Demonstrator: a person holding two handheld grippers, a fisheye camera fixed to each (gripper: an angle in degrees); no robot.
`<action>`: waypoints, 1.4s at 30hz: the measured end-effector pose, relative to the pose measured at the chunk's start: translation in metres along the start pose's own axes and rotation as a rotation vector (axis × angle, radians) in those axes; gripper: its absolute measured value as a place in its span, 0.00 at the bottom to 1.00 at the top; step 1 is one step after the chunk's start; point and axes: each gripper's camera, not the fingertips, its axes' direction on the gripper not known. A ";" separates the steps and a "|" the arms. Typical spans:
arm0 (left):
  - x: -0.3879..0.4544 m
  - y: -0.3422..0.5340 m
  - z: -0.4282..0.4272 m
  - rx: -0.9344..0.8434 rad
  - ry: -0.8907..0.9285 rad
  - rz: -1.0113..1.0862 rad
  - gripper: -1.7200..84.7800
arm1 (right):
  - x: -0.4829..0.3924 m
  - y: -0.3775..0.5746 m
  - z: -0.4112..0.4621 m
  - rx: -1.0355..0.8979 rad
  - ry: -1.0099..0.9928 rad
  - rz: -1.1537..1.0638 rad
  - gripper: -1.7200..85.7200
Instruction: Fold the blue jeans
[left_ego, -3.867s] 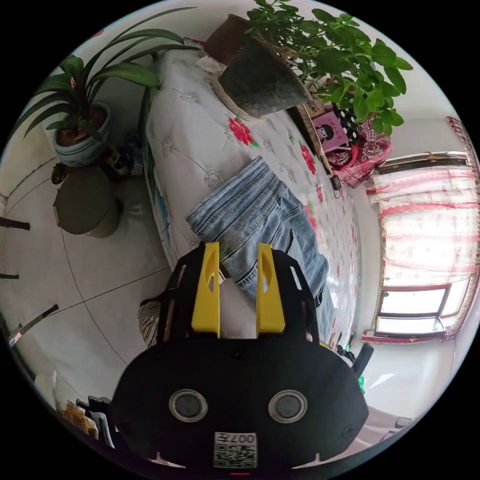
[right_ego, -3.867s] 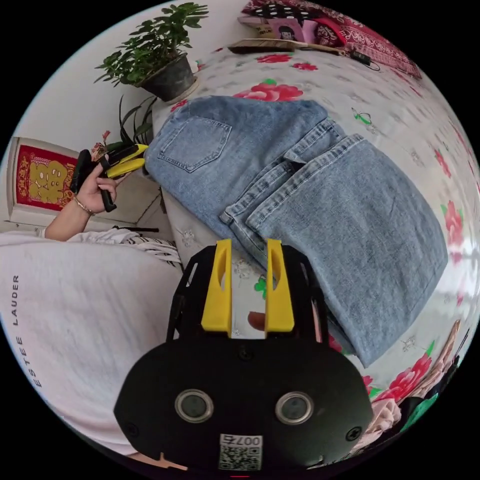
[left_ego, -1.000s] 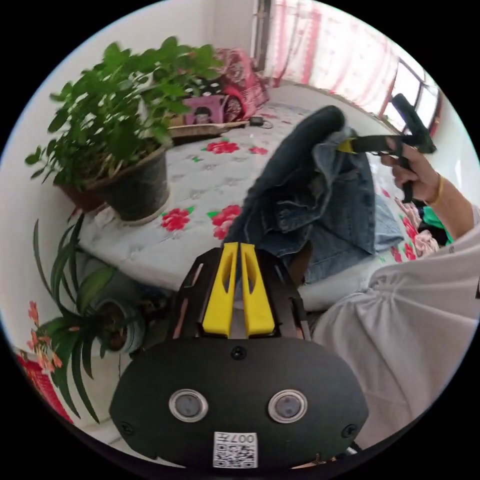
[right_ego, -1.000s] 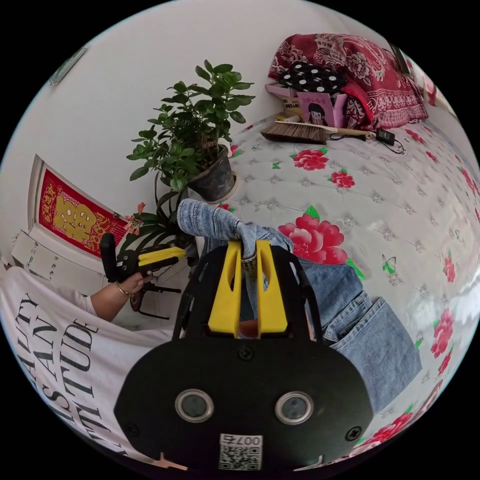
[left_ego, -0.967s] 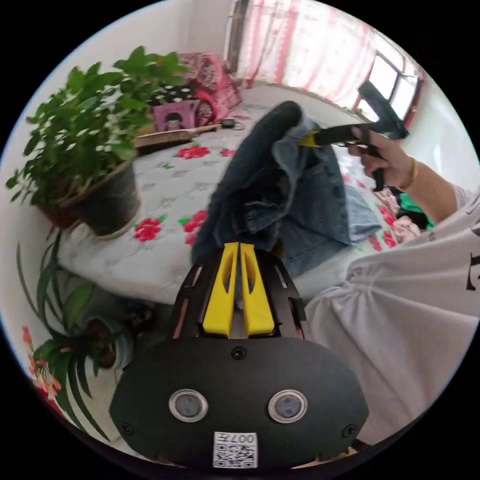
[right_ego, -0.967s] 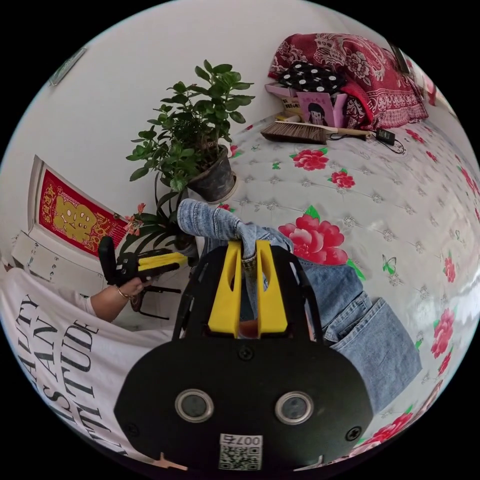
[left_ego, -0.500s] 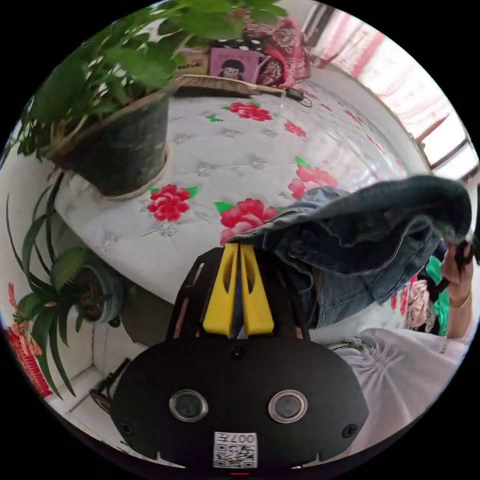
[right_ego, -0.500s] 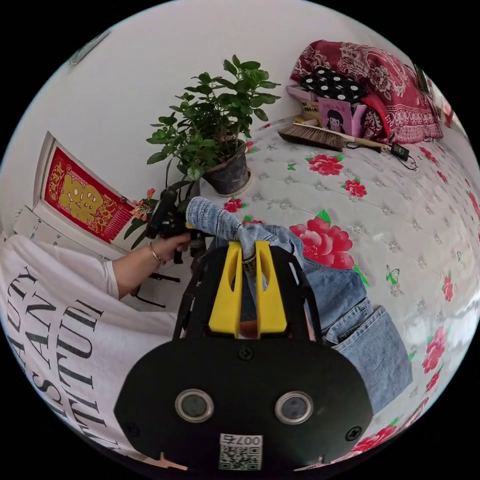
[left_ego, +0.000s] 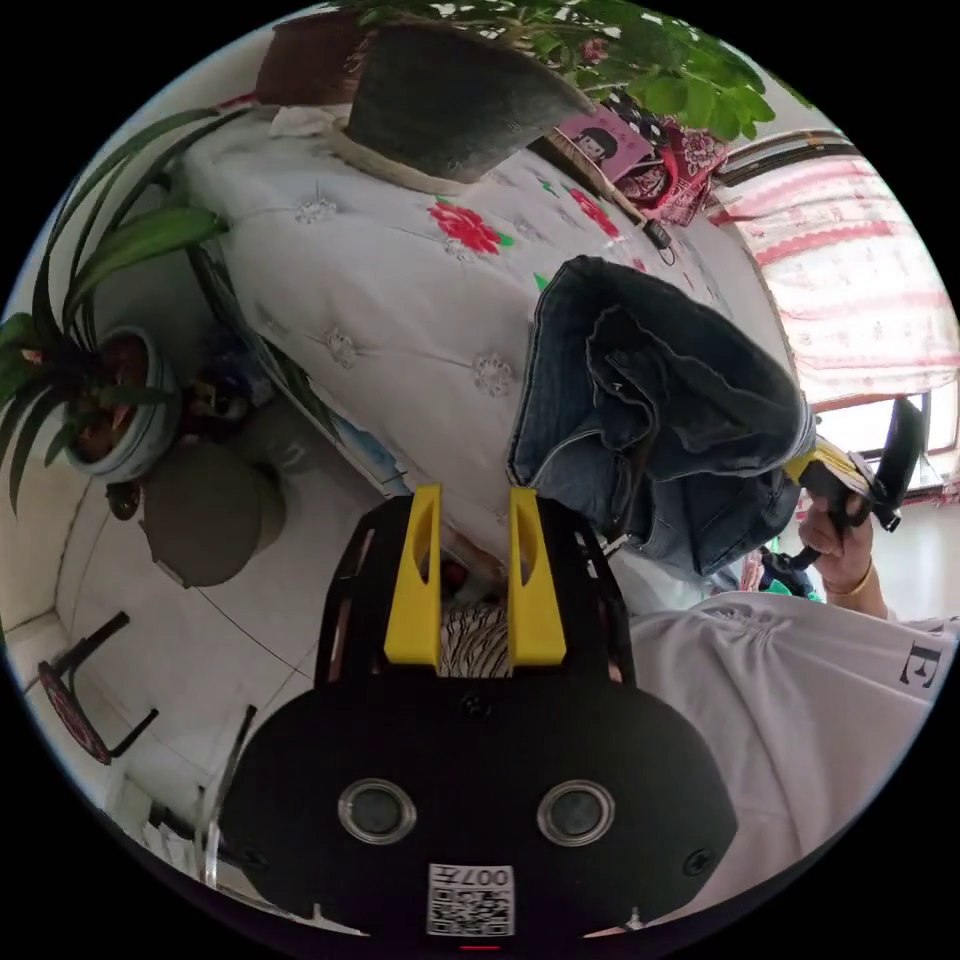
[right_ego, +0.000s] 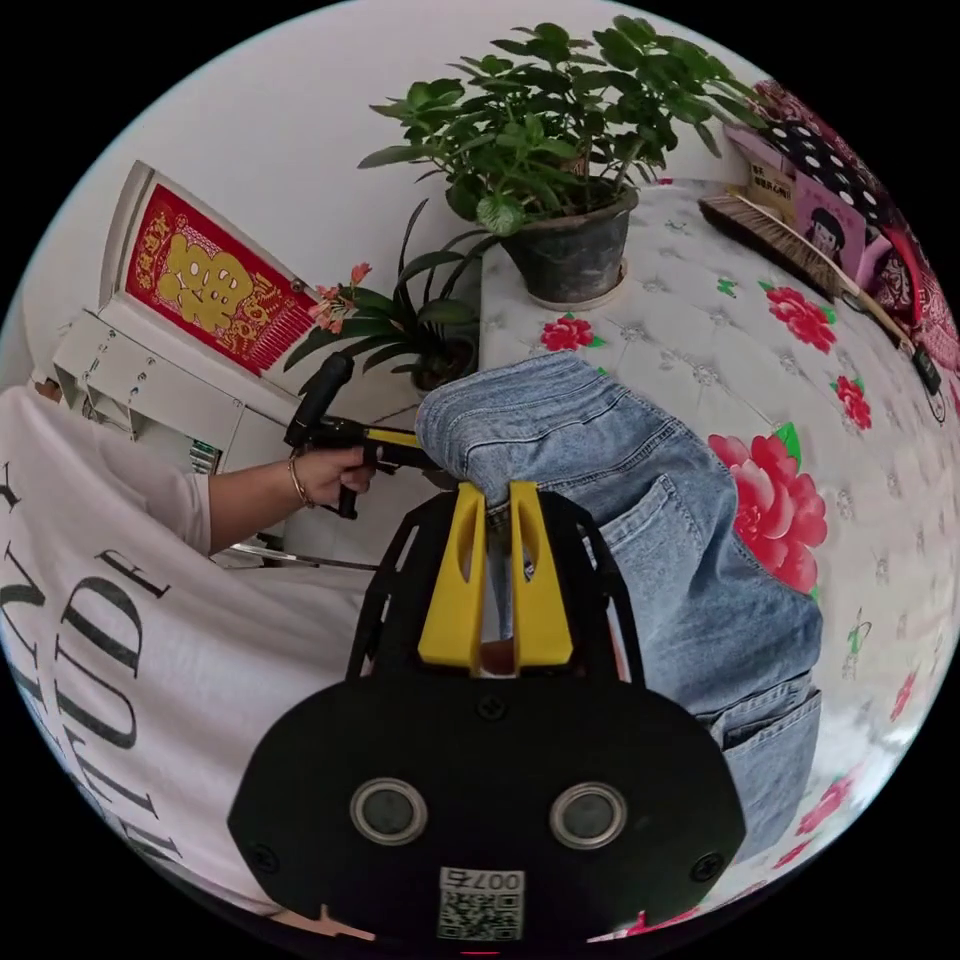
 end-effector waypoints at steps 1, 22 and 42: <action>-0.009 0.001 -0.001 0.006 0.041 -0.029 0.13 | -0.004 -0.002 0.020 -0.042 -0.010 -0.017 0.11; 0.051 -0.010 -0.021 -0.016 0.303 0.150 0.12 | -0.040 0.052 0.049 0.029 0.067 -0.025 0.13; 0.201 0.073 0.019 -0.027 -0.225 0.698 0.19 | -0.063 0.019 0.042 0.048 0.059 0.021 0.07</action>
